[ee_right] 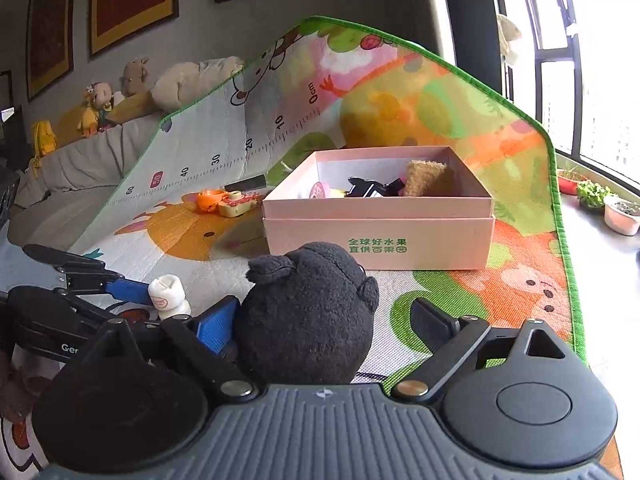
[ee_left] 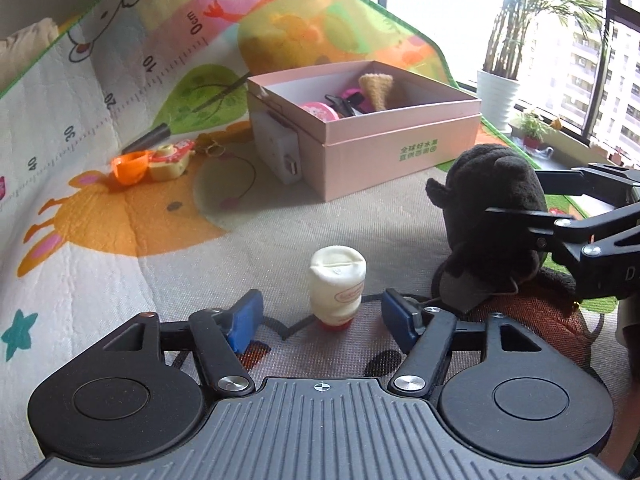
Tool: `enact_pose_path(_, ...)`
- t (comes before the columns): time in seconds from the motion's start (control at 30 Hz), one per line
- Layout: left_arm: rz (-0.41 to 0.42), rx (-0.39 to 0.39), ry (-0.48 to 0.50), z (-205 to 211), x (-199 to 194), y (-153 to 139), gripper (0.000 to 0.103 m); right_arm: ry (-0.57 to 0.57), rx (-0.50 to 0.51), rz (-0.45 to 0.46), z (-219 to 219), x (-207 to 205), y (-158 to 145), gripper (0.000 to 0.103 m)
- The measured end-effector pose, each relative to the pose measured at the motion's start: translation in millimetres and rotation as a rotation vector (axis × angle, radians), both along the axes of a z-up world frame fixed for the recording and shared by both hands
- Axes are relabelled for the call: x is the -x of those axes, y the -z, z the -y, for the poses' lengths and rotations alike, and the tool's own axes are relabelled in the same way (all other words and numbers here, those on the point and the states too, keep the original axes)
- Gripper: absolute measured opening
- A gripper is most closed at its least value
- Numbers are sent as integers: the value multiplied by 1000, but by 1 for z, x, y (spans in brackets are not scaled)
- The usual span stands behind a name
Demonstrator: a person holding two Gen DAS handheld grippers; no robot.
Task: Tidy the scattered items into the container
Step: 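Hold the black plush in the right gripper above the mat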
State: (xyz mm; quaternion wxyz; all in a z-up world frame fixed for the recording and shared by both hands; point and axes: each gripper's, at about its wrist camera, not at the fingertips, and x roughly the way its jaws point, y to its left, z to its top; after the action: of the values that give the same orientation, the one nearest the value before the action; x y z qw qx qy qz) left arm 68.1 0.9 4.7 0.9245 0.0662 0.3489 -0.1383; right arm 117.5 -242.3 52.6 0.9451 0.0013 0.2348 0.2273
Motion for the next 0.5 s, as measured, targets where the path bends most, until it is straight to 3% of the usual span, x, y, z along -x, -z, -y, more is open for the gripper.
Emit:
enact_pose_path(0.07,2,4,-8,-1,1,2,89,36,-8,11,8,0,-3,92)
enact_pose_path(0.2,5,9,-3,-1,0,4,95,110,-5,29,26,-5,-12,92)
enact_pose_path(0.5,-5,7,5,0,-1,5,100,213,34,47,46,-20,-19,92)
